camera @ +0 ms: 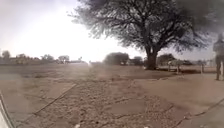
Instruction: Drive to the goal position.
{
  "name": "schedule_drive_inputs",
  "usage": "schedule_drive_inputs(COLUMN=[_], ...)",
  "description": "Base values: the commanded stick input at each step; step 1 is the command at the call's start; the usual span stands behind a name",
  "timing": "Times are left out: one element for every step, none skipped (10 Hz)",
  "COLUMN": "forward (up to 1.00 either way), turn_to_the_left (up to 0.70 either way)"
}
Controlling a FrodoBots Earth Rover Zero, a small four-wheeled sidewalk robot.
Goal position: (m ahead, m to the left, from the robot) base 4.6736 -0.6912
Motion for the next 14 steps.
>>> schedule_drive_inputs(forward=[0.70, 0.70, 0.70, 0.70, 0.70, 0.70, 0.70, 0.70, 0.70, 0.70, 0.70, 0.70, 0.70, 0.70], turn_to_the_left=[0.14, 0.14, 0.14, 0.14, 0.14, 0.14, 0.14, 0.14, 0.14, 0.00, 0.00, 0.00, 0.00, 0.00])
